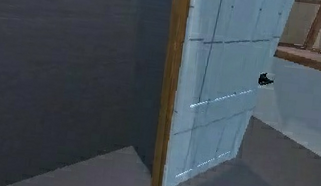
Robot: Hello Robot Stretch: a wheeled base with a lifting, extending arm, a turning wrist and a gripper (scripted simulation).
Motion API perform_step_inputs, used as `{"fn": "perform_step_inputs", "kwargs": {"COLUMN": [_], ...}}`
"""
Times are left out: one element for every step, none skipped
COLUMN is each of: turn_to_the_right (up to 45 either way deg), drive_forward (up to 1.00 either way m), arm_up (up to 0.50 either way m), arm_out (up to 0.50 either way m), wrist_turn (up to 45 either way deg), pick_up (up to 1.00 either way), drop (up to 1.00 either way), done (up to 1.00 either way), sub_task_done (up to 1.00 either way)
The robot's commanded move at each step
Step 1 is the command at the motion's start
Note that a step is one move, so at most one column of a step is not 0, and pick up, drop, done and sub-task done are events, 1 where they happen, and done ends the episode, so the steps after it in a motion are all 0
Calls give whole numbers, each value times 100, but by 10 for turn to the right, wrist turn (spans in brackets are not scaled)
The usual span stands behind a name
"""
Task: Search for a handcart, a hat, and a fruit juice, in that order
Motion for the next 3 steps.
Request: {"fn": "perform_step_inputs", "kwargs": {"turn_to_the_right": [300,0,240], "drive_forward": [0,70,0], "arm_up": [0,0,0], "arm_out": [0,0,0], "wrist_turn": [0,0,0], "pick_up": [0,0,0], "drop": [0,0,0], "done": [0,0,0], "sub_task_done": [0,0,0]}}
